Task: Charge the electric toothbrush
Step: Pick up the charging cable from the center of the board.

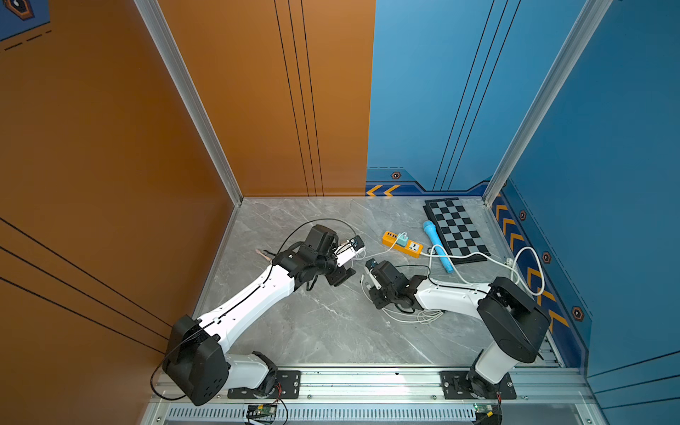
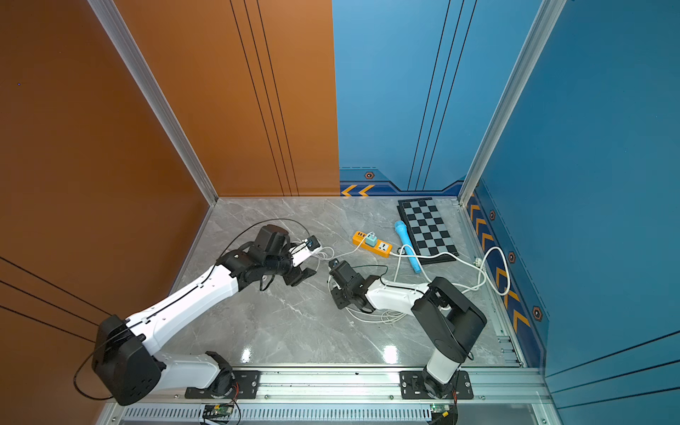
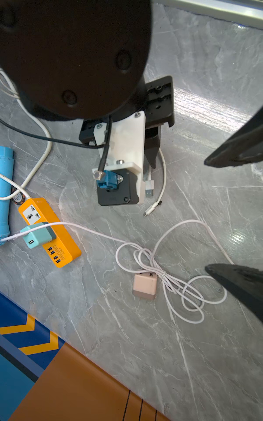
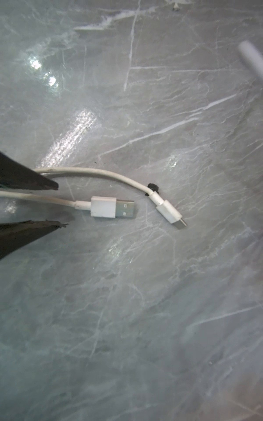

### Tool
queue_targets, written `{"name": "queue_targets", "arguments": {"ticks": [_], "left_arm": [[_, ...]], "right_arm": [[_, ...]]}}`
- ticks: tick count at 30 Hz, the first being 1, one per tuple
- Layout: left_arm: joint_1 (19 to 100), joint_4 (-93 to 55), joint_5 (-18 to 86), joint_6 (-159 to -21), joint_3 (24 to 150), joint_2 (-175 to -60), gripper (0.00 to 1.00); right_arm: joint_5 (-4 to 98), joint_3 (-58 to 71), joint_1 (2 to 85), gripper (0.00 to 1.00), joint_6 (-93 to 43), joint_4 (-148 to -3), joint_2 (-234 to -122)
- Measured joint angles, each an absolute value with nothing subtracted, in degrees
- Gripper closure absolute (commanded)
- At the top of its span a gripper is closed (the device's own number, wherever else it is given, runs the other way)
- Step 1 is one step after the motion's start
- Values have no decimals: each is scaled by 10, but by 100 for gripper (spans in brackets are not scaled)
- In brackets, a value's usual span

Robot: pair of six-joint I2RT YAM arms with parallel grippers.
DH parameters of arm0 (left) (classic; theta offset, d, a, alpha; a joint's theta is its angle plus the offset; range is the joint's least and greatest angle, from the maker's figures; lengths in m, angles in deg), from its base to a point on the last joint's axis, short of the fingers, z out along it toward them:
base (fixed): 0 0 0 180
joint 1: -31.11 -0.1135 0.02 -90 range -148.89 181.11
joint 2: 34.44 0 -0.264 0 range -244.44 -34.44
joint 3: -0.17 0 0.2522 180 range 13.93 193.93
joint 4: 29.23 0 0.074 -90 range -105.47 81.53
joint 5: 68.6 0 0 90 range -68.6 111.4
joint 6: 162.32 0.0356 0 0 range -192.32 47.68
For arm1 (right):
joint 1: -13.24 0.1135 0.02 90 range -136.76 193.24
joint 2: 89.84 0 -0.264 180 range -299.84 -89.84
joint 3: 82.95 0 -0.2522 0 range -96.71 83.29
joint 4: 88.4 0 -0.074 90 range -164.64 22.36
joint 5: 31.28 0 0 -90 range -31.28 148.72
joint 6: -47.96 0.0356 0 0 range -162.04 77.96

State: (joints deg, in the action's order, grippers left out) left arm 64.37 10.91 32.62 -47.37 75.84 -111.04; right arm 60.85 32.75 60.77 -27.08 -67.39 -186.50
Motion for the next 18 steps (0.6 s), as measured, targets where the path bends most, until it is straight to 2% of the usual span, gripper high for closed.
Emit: {"name": "queue_targets", "arguments": {"ticks": [7,13,18], "left_arm": [[641,109,321,-477,758,-1110,32],[639,109,321,-478,758,-1110,32],[622,109,335,-492,758,-1110,32]], "right_arm": [[636,312,632,86,-272,-672,-1894],[671,301,639,100,-280,-660,-1903],[668,305,629,100,-294,-659,-1895]]}}
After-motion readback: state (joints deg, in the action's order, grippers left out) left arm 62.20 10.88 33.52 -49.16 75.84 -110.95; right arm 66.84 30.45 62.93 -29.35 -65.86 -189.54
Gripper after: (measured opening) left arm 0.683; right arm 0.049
